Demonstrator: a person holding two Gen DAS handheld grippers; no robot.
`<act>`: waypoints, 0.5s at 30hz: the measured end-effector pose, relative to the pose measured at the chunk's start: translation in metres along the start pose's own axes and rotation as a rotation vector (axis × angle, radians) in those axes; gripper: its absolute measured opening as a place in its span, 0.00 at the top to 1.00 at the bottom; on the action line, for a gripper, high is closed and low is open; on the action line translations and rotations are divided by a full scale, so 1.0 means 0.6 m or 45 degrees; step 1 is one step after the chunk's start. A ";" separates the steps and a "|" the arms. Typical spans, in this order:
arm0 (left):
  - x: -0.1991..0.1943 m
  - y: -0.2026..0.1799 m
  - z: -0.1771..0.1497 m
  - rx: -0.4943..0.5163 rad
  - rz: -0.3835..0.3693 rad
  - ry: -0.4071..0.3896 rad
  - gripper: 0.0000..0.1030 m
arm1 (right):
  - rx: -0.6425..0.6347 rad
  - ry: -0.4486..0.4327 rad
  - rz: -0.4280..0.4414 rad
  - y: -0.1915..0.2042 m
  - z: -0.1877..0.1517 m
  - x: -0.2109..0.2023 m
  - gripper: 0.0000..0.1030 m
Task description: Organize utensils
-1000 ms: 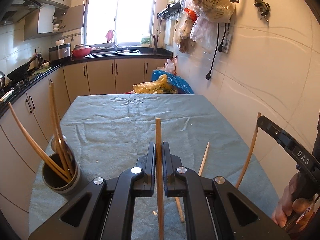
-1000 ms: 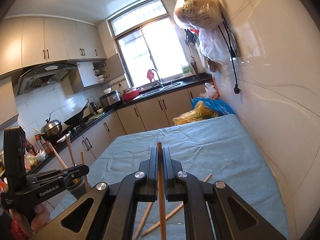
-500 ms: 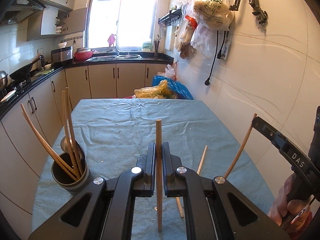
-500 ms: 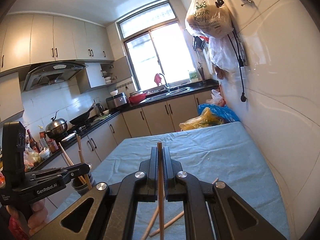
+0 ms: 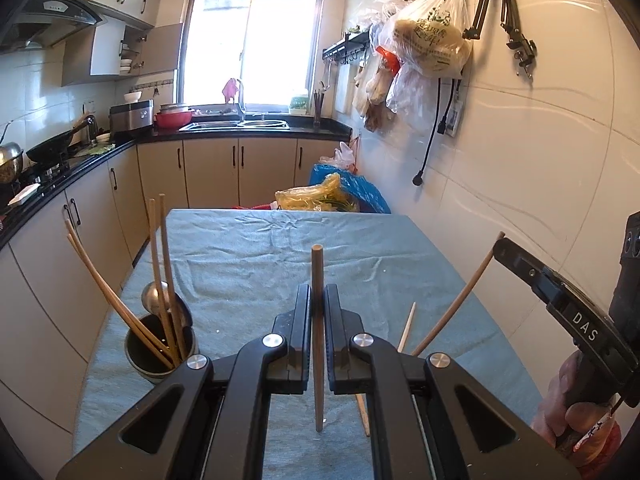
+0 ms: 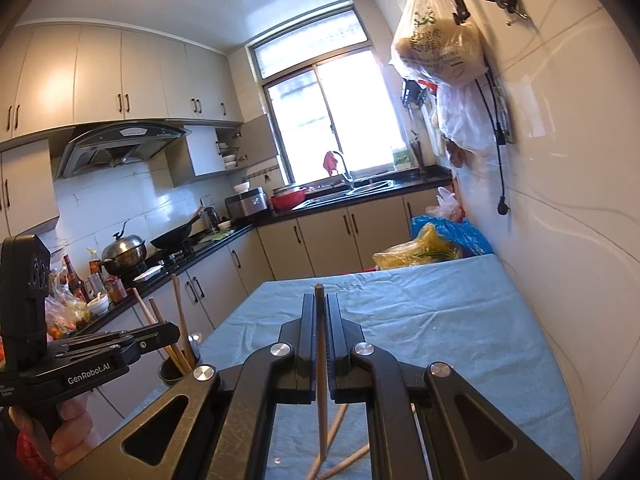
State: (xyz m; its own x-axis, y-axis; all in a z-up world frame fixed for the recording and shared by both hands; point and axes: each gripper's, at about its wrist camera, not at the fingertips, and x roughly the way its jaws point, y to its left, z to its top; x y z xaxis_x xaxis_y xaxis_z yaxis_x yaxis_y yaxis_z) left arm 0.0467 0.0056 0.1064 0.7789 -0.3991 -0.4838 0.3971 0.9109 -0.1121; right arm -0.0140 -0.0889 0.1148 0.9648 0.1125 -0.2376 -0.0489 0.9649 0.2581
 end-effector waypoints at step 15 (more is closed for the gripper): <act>-0.075 0.059 0.034 -0.027 0.068 -0.043 0.95 | -0.061 0.012 0.125 0.063 0.029 0.021 1.00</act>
State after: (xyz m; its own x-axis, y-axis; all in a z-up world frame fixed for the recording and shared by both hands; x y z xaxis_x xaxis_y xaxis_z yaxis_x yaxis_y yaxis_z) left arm 0.0356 0.0539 0.1420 0.8149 -0.3529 -0.4598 0.3446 0.9328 -0.1052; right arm 0.0009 -0.0554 0.1379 0.9523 0.2089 -0.2226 -0.1554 0.9593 0.2358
